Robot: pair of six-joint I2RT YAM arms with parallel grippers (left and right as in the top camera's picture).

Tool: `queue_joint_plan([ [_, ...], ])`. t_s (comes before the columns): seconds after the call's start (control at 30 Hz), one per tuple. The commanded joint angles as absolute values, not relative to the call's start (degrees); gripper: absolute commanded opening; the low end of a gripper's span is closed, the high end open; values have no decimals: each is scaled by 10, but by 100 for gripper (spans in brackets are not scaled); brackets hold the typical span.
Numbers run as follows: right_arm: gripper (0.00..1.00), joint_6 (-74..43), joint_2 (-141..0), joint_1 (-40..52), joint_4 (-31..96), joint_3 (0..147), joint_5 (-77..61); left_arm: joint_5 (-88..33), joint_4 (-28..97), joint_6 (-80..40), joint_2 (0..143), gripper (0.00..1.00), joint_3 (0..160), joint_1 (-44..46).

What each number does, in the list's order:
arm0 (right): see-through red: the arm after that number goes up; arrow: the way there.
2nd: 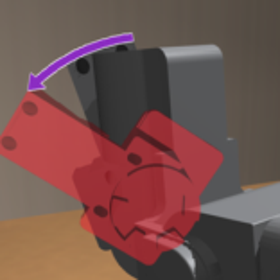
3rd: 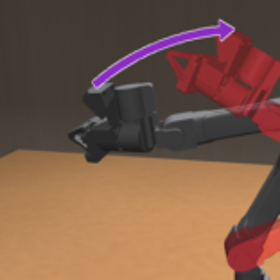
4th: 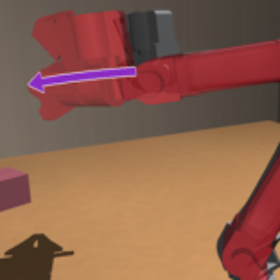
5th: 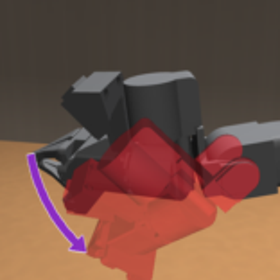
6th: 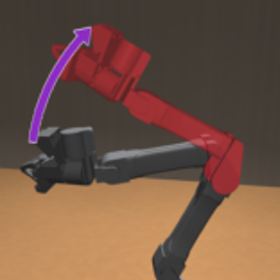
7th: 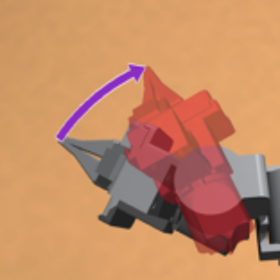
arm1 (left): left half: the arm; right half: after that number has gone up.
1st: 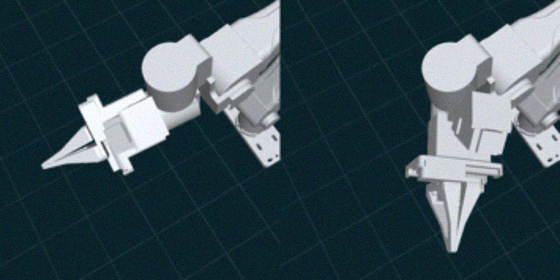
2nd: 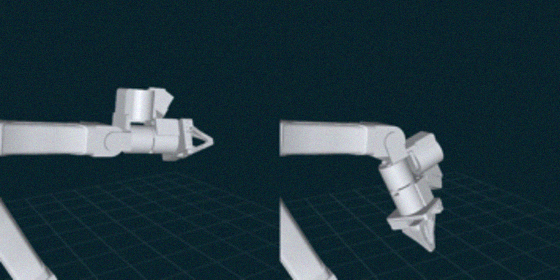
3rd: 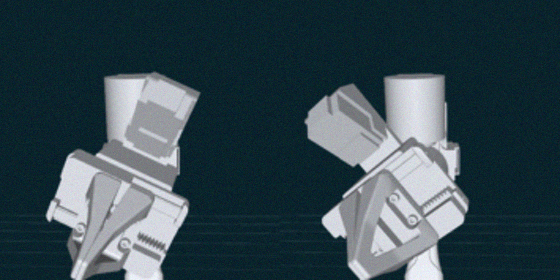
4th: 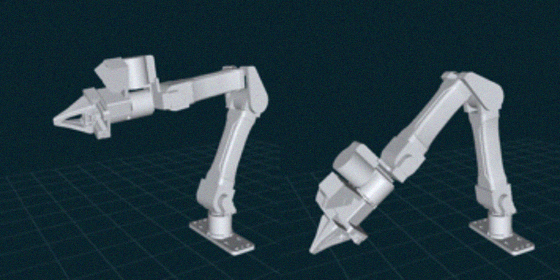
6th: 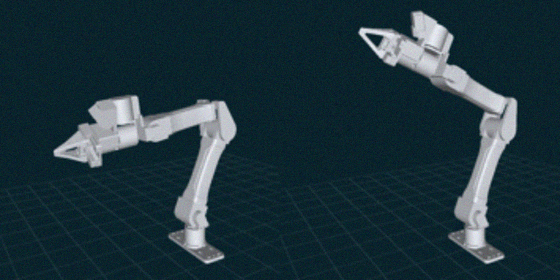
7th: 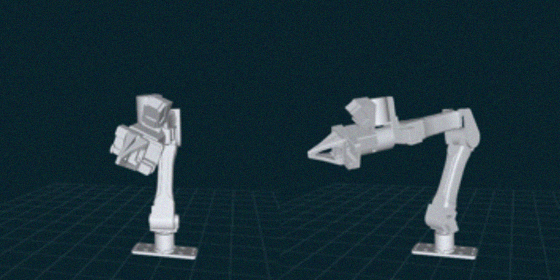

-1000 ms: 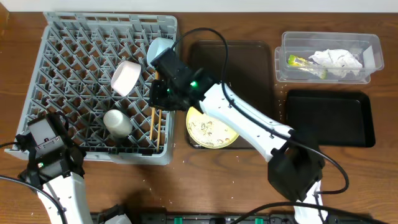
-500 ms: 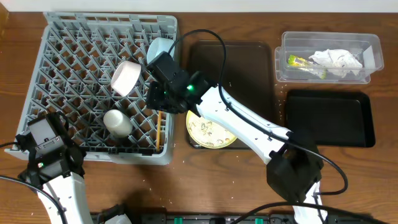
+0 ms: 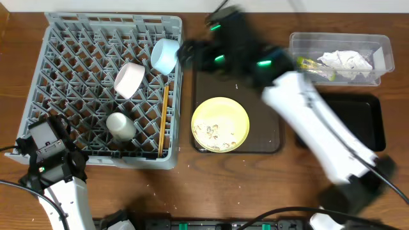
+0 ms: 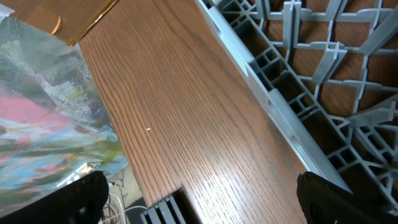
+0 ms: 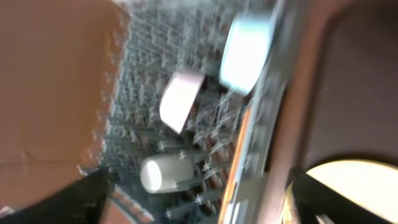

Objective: Sort waste into correct bins and load items into the dishwasher
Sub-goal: 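Withdraw the right gripper to the upper right above the clear bin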

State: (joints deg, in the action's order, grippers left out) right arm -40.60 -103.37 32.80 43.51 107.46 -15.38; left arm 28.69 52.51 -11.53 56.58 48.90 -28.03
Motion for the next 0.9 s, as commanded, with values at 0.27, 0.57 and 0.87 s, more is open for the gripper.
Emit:
queue_joint_plan([
  [0.27, 99, -329, -957, 103, 569, 1081, -148, 292, 527, -107, 565, 98, 498, -283],
  [0.57, 99, -299, -960, 11, 692, 1080, 84, 292, 527, -107, 565, 98, 498, -283],
  [0.87, 99, -298, -960, -13, 731, 1074, 229, 292, 527, -107, 565, 98, 498, -283],
])
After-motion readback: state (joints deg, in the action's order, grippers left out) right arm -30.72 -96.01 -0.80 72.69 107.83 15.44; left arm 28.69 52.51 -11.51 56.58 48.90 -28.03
